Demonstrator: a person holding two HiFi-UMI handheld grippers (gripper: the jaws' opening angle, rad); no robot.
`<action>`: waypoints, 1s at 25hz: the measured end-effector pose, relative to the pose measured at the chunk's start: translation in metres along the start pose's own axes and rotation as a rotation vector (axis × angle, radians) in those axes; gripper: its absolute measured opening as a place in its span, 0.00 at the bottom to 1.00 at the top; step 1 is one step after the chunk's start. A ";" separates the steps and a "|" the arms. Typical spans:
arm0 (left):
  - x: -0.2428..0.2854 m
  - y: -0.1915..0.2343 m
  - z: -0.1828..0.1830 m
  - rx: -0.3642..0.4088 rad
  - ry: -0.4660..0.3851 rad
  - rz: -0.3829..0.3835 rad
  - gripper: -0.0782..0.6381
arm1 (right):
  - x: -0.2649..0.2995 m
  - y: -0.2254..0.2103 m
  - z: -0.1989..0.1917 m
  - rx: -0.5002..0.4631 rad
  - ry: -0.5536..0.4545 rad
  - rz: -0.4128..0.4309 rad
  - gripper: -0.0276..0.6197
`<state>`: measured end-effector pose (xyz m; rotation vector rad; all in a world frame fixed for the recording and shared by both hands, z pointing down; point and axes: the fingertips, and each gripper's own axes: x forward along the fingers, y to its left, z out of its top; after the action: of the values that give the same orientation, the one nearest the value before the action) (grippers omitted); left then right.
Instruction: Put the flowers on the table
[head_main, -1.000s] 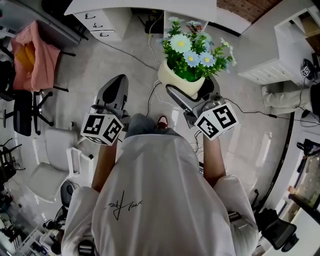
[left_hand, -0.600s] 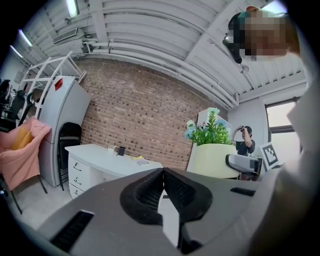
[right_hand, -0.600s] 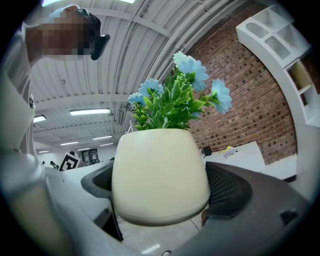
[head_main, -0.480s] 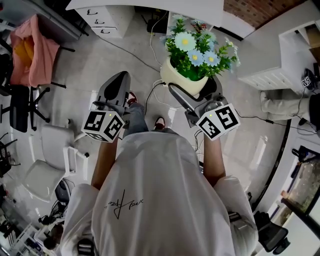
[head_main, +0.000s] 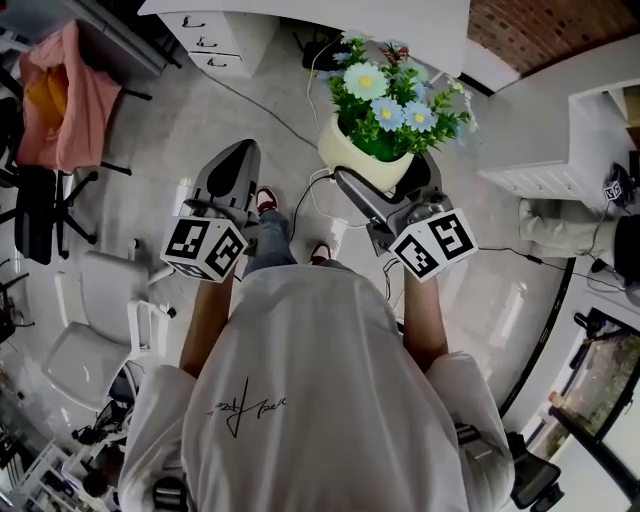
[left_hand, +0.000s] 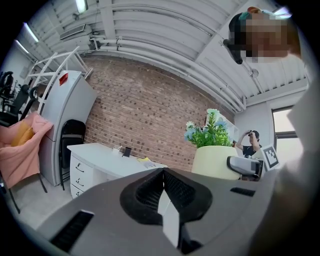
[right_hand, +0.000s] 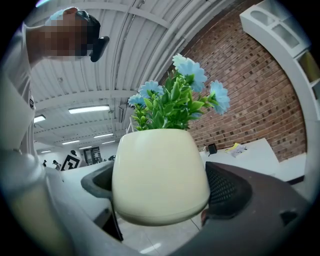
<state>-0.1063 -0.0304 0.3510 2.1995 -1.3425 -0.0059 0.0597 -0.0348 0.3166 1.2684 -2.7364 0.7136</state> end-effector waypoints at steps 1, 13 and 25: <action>0.003 0.002 0.001 0.004 -0.004 -0.003 0.12 | 0.003 -0.001 -0.001 -0.003 -0.003 0.002 0.83; 0.032 0.019 0.012 0.034 0.038 -0.065 0.12 | 0.030 -0.011 -0.002 0.036 -0.036 -0.037 0.83; 0.004 -0.014 0.000 -0.002 0.100 -0.080 0.12 | -0.010 0.005 -0.002 0.082 0.002 -0.059 0.83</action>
<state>-0.0923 -0.0289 0.3459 2.2200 -1.1991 0.0714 0.0623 -0.0241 0.3145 1.3576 -2.6814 0.8281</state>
